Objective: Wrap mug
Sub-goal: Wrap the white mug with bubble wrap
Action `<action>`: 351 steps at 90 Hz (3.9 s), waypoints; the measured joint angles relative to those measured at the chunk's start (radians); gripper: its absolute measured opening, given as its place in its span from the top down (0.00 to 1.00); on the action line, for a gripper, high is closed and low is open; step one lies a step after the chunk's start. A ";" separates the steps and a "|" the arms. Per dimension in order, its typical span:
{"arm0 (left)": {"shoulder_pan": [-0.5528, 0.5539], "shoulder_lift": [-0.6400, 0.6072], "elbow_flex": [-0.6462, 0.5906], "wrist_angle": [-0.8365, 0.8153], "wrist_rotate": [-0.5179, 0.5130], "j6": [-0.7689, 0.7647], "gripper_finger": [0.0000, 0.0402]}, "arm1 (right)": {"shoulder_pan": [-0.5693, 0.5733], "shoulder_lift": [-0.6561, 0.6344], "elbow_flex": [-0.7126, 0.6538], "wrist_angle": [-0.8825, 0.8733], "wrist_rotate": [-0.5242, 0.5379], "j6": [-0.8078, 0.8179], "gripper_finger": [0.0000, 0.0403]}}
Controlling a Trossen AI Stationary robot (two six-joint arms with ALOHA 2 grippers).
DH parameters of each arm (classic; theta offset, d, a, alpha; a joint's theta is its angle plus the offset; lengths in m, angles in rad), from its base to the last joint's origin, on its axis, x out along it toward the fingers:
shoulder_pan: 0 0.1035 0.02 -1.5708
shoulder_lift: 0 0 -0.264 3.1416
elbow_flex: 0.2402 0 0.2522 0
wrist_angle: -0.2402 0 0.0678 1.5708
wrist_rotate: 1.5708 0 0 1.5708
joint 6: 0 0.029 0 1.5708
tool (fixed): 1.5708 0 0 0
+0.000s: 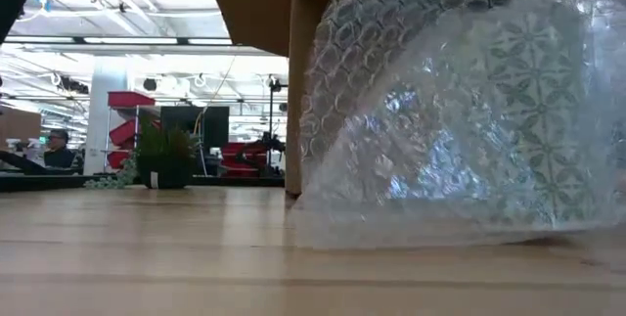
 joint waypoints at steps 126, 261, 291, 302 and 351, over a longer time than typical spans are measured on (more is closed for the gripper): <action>-0.137 -0.004 0.284 -0.410 0.291 0.139 1.00 | -0.051 -0.003 0.002 -0.126 0.154 0.427 0.78; -0.136 0.114 0.231 -0.533 -0.280 -0.162 1.00 | -0.111 -0.118 0.024 -0.256 0.074 0.278 0.79; -0.186 0.107 0.231 -0.648 -0.226 -0.186 1.00 | -0.153 -0.125 0.024 -0.295 -0.031 0.255 0.79; -0.214 0.066 0.232 -0.654 -0.225 -0.186 1.00 | -0.160 -0.143 0.024 -0.295 0.005 0.266 0.79; -0.164 0.020 0.118 -0.095 -0.218 0.085 1.00 | -0.226 -0.170 0.025 -0.346 0.034 0.249 0.79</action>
